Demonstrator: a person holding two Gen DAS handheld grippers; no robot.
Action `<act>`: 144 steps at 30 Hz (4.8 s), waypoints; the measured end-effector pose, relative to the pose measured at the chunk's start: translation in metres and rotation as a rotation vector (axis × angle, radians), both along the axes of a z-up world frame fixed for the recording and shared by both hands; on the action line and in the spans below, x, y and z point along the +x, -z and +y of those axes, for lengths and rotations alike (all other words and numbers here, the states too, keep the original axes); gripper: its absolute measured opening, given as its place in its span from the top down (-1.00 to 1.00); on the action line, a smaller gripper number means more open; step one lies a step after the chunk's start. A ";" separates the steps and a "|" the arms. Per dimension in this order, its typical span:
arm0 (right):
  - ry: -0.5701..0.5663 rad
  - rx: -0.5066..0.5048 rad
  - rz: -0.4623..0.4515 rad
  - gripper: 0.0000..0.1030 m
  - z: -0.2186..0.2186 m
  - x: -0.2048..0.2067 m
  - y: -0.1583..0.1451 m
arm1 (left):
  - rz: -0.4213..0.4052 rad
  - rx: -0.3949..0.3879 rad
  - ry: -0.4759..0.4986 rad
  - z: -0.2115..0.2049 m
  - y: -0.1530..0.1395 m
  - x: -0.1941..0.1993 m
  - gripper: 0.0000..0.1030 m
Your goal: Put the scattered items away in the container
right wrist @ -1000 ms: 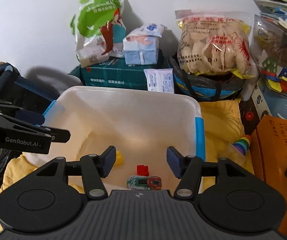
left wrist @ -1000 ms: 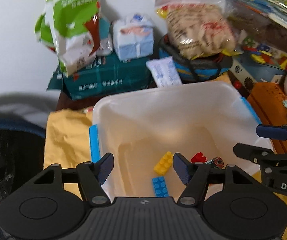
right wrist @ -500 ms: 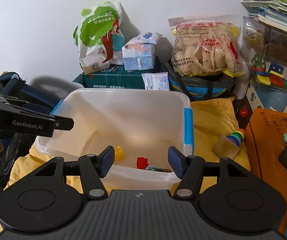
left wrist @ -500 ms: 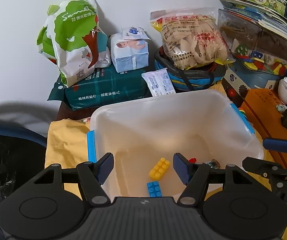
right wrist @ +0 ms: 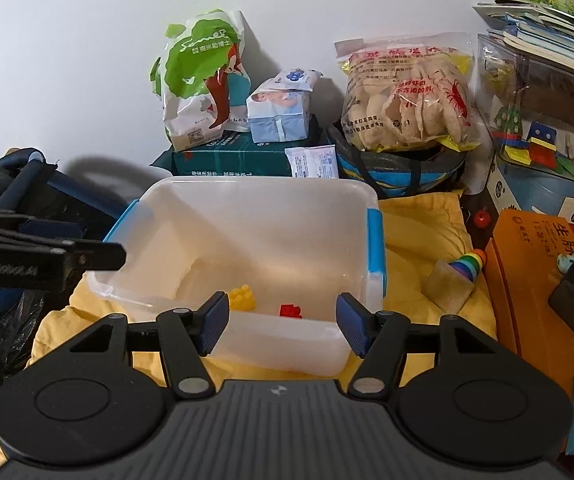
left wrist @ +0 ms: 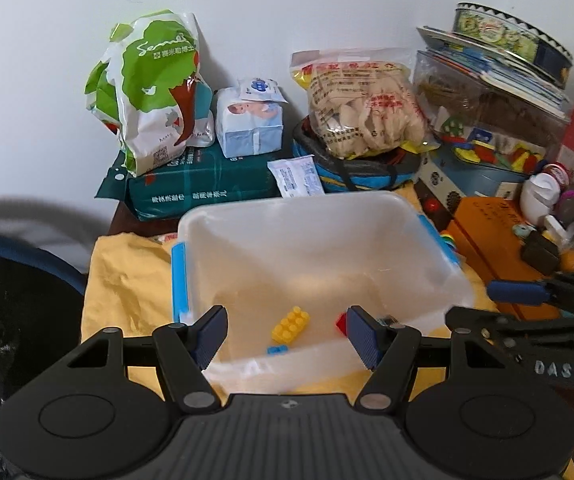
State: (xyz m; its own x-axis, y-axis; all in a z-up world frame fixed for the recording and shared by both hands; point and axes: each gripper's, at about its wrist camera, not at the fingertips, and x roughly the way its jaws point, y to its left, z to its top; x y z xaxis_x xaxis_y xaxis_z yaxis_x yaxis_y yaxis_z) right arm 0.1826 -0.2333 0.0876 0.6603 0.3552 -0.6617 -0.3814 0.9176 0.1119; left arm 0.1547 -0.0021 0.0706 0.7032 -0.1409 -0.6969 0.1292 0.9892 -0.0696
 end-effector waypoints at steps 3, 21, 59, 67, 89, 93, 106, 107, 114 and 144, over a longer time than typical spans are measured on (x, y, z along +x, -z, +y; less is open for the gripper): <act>0.000 0.003 0.003 -0.23 0.000 -0.008 0.002 | -0.014 0.018 0.013 0.000 0.007 -0.019 -0.34; 0.016 -0.106 0.040 -0.43 -0.013 -0.103 0.096 | 0.141 0.075 -0.003 0.007 0.131 -0.083 -0.35; -0.100 -0.070 0.110 0.21 0.014 -0.129 0.140 | 0.159 0.081 0.037 -0.014 0.169 -0.074 0.09; -0.100 -0.054 0.129 0.21 0.010 -0.130 0.140 | 0.165 0.062 0.033 -0.014 0.170 -0.075 0.12; -0.104 -0.043 0.091 0.61 0.001 -0.137 0.123 | 0.142 0.086 0.044 -0.017 0.160 -0.080 0.47; -0.098 -0.043 0.083 0.61 0.000 -0.136 0.120 | 0.135 0.083 0.041 -0.014 0.155 -0.080 0.47; -0.085 -0.058 0.068 0.61 0.001 -0.129 0.105 | 0.089 0.053 0.013 -0.004 0.124 -0.077 0.47; -0.086 -0.058 0.066 0.61 0.001 -0.129 0.104 | 0.087 0.050 0.013 -0.004 0.123 -0.077 0.47; -0.088 -0.040 0.025 0.61 0.000 -0.128 0.084 | 0.059 0.037 0.016 -0.003 0.096 -0.078 0.47; -0.051 0.034 -0.148 0.61 0.024 0.024 -0.020 | -0.054 0.000 -0.021 0.016 -0.036 0.046 0.46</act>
